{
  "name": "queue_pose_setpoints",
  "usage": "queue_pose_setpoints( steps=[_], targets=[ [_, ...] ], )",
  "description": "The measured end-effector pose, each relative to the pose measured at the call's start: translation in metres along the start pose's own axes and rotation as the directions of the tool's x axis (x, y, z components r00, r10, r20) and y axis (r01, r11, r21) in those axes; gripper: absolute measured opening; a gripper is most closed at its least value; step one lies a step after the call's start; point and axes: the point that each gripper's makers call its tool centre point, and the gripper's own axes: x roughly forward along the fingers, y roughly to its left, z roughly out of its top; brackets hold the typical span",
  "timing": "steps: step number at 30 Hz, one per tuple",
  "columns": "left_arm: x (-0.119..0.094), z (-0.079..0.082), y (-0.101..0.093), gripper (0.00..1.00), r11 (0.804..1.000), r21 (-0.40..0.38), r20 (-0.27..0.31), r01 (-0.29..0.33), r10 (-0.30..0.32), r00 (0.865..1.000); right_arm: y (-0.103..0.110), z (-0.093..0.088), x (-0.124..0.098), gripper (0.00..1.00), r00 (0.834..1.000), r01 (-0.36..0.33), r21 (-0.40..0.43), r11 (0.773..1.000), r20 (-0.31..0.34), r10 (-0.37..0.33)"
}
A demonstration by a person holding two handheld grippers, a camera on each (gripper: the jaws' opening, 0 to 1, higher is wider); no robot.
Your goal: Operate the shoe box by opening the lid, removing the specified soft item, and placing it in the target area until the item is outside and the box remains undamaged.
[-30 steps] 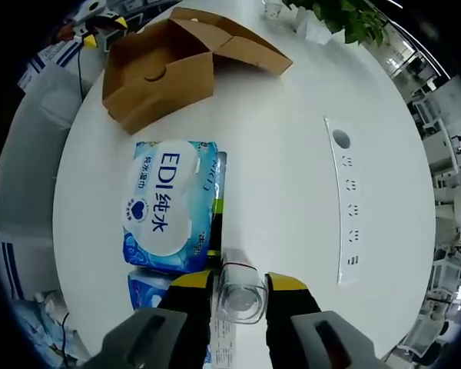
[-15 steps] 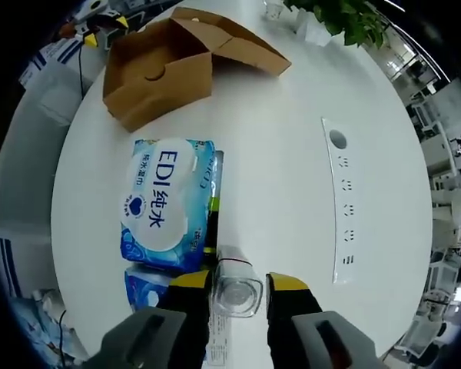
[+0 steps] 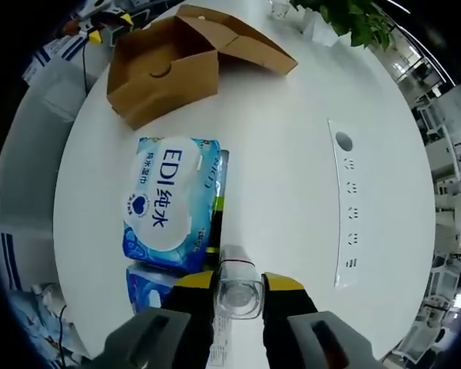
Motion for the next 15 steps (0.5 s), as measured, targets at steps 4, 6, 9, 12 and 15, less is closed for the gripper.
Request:
queue_pose_setpoints(
  steps=[4,6,9,12,15],
  targets=[
    [0.0000,0.0006,-0.0004,0.44,1.000,0.000,0.002,0.000,0.000,1.000,0.0020,0.0014,-0.0016,0.22,1.000,0.003,-0.003,1.000,0.002,-0.003],
    [0.0001,0.0010,-0.0004,0.44,1.000,0.000,0.002,0.001,-0.001,1.000,0.0021,0.0024,-0.0028,0.23,1.000,0.007,0.000,1.000,0.006,-0.007],
    [0.0000,0.0020,-0.0001,0.44,1.000,0.001,0.004,0.000,0.000,1.000,0.0000,0.0033,-0.0041,0.24,1.000,0.011,0.007,1.000,0.013,-0.011],
    [-0.0006,0.0032,-0.0002,0.44,1.000,0.002,0.007,0.001,-0.001,1.000,-0.0019,0.0026,-0.0047,0.26,1.000,0.022,0.016,1.000,0.015,-0.022],
    [-0.0010,0.0039,0.0003,0.44,1.000,0.004,0.009,0.001,-0.001,1.000,-0.0023,0.0034,-0.0104,0.28,0.999,0.032,0.032,0.999,0.025,-0.033]
  ],
)
